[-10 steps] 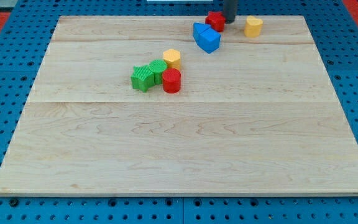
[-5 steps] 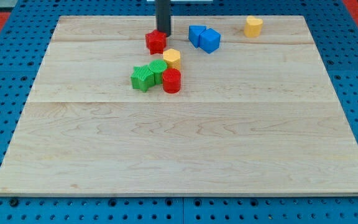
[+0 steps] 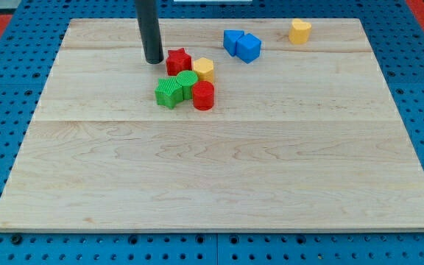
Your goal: Push the red star to the top of the green star
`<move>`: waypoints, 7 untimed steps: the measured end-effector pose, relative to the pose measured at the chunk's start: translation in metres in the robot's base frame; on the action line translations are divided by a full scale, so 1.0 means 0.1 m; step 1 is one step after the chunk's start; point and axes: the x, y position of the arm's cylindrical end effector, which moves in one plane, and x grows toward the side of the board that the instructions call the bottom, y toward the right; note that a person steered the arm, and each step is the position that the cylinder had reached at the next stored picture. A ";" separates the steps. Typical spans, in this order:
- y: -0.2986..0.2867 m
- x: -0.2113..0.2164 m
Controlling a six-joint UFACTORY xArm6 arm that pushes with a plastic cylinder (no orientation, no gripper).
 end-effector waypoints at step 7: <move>0.67 0.40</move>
